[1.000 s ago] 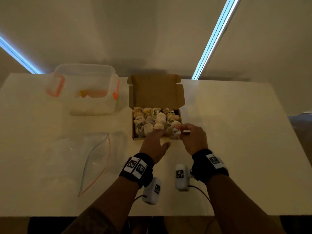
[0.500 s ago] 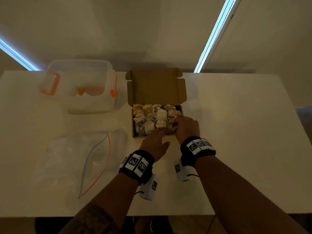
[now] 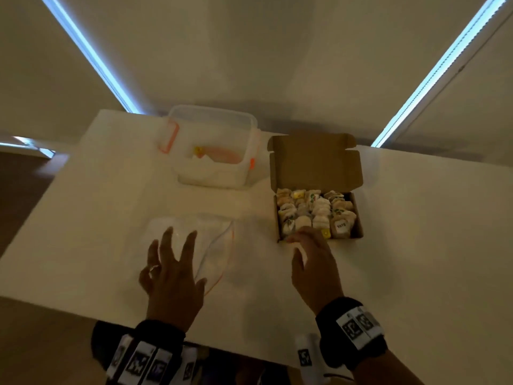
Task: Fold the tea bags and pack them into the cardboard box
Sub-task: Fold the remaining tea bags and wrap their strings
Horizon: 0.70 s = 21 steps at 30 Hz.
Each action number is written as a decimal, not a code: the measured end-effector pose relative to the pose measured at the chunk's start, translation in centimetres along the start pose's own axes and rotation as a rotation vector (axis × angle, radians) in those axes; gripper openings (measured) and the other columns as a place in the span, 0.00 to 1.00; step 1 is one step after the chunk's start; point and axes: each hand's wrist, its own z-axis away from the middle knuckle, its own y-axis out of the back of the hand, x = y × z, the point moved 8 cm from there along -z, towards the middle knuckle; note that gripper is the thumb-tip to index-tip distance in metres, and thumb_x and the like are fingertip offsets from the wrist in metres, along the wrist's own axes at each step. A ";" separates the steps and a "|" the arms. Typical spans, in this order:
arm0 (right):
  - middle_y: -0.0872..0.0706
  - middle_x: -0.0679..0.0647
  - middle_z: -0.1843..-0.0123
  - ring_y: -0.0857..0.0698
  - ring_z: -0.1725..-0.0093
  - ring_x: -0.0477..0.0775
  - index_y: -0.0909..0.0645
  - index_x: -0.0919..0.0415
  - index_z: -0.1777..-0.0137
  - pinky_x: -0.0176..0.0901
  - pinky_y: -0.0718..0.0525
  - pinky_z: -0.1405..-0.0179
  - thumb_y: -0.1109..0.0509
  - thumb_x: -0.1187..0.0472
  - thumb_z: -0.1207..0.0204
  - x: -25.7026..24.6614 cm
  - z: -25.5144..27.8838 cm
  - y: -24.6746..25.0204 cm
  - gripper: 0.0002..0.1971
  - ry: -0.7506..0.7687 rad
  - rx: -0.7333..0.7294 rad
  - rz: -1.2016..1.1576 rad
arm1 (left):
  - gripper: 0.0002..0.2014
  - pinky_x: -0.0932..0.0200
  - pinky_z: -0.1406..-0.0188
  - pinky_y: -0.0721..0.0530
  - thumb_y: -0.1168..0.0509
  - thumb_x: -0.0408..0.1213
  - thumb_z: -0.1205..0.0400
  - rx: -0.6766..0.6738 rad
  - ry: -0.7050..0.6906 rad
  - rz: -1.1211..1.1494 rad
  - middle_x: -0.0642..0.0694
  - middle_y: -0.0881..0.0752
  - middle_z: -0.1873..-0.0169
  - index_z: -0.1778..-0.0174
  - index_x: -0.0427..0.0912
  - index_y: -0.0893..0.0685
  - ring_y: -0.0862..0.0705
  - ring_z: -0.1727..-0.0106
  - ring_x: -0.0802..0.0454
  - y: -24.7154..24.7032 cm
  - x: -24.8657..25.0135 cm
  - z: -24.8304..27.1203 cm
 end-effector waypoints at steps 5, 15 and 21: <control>0.42 0.47 0.16 0.38 0.16 0.51 0.36 0.47 0.19 0.46 0.31 0.18 0.22 0.53 0.24 -5.6 1.0 -8.6 0.37 0.036 -0.417 -0.072 | 0.27 0.48 0.45 0.14 0.35 0.25 0.15 0.022 0.164 0.505 0.45 0.11 0.37 0.23 0.54 0.22 0.12 0.45 0.44 2.4 -7.4 -1.9; 0.26 0.40 0.28 0.25 0.28 0.44 0.29 0.34 0.28 0.43 0.23 0.32 0.16 0.44 0.35 -19.1 -2.8 -18.1 0.37 0.134 -0.597 -0.422 | 0.16 0.61 0.65 0.12 0.38 0.19 0.14 0.138 0.155 1.306 0.42 0.07 0.56 0.39 0.40 0.11 0.11 0.60 0.50 12.8 -15.1 -1.9; 0.16 0.73 0.33 0.18 0.31 0.76 0.22 0.59 0.27 0.68 0.17 0.31 0.39 0.58 0.11 -26.4 -0.8 -24.8 0.16 -0.412 -0.884 -1.000 | 0.14 0.62 0.48 0.12 0.28 0.46 0.17 0.311 0.144 1.322 0.50 0.09 0.39 0.35 0.51 0.12 0.11 0.37 0.52 14.0 -22.0 0.3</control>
